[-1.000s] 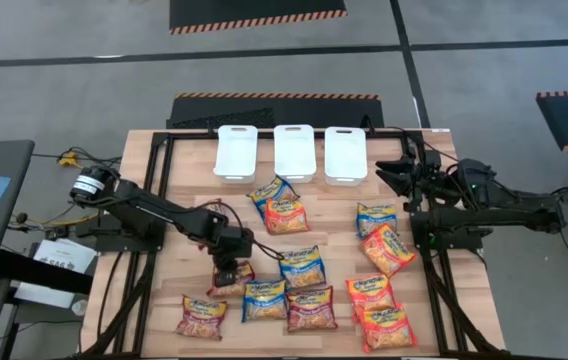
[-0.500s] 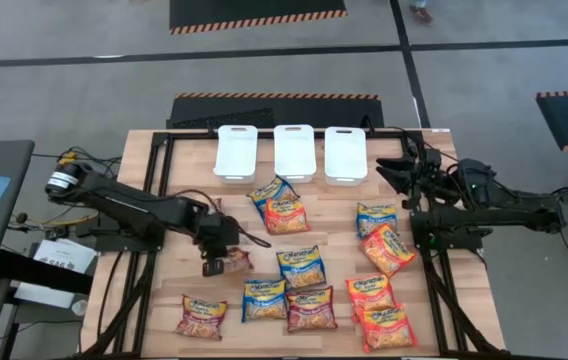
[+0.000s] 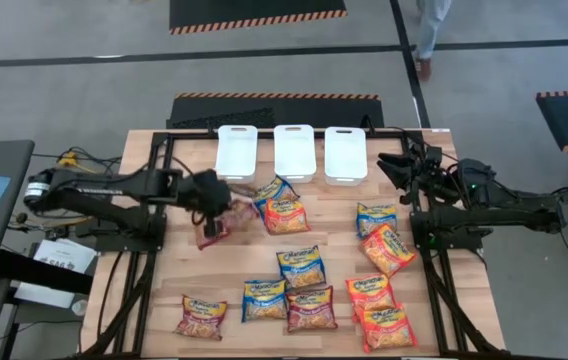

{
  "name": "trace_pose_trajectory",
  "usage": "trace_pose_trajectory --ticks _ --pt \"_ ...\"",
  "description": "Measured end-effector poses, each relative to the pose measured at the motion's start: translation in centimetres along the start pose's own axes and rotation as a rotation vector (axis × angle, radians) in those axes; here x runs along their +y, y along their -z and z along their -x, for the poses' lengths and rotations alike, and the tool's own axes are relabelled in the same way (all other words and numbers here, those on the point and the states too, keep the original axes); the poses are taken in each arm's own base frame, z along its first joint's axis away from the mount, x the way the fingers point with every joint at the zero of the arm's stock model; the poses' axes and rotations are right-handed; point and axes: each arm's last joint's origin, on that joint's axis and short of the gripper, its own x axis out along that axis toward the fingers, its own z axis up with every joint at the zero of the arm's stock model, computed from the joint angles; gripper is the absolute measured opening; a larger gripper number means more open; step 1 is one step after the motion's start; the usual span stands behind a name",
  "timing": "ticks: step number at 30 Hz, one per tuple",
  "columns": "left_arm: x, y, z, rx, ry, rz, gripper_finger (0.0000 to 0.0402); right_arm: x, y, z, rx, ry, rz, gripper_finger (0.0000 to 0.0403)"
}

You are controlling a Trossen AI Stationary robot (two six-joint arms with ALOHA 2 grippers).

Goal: Sort Maruchan noodles
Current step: Put the red noodle pack into the left white bin

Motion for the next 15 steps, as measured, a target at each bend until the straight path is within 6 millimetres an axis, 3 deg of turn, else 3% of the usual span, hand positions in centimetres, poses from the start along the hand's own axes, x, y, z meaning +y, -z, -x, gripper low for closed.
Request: trace_pose_trajectory --ticks 6,15 --pt "4.2 -1.1 0.1 -0.091 -0.144 -0.013 0.0000 0.0 0.0 0.0 -0.005 0.015 0.000 0.0162" --pt "11.5 -4.4 2.7 -0.139 -0.439 -0.071 0.0000 -0.1 0.0 0.0 -0.014 0.044 0.001 0.0162"
